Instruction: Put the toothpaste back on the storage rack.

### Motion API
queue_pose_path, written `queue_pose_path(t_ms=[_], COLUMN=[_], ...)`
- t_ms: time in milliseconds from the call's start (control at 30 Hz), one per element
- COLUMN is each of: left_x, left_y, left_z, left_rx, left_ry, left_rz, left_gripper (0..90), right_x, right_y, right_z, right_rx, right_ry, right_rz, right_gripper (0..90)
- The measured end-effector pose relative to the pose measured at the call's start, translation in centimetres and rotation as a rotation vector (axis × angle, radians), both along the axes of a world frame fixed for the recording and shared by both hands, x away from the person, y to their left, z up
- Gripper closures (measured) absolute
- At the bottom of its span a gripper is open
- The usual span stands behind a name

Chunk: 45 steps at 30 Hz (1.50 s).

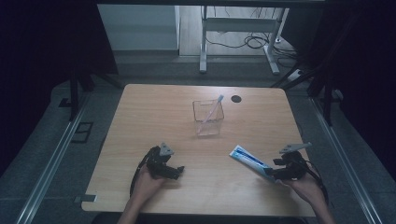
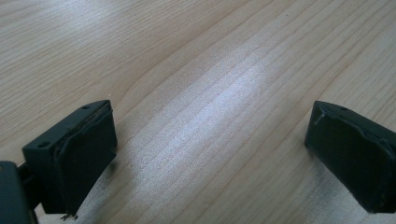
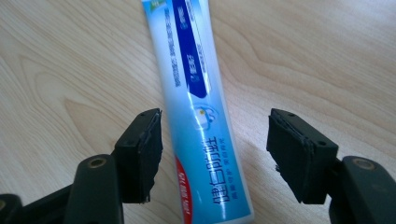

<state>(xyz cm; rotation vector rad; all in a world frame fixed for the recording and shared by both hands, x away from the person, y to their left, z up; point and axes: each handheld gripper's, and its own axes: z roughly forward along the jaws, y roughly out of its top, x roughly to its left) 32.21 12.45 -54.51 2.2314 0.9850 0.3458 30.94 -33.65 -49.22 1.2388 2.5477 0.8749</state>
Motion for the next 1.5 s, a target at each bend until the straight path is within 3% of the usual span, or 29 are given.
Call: queue_pose_path(t_ms=[500, 633, 900, 1200, 1500], left_x=[0.0, 0.0, 0.0, 0.0, 0.0], left_y=[0.0, 0.0, 0.0, 0.0, 0.0], left_z=[0.0, 0.0, 0.0, 0.0, 0.0], left_rx=[0.0, 0.0, 0.001, 0.001, 0.001], left_ry=[0.001, 0.001, 0.001, 0.002, 0.001], left_rz=[0.0, 0.0, -0.001, 0.0, 0.0], left_gripper=[2.4, 2.4, 2.4, 2.4, 2.4], right_x=[2.2, 2.8, 4.1, 4.6, 4.7], right_y=[2.9, 3.8, 5.0, 5.6, 5.6], right_z=[-0.2, -0.5, -0.8, -0.8, -0.1], right_rx=[-0.23, -0.262, -0.299, -0.323, -0.316], right_ry=[0.145, 0.179, 0.245, 0.269, 0.288], right_rz=[0.094, 0.123, 0.159, 0.18, 0.132], right_gripper=[39.3, 43.9, 46.7, 49.9, 69.1])
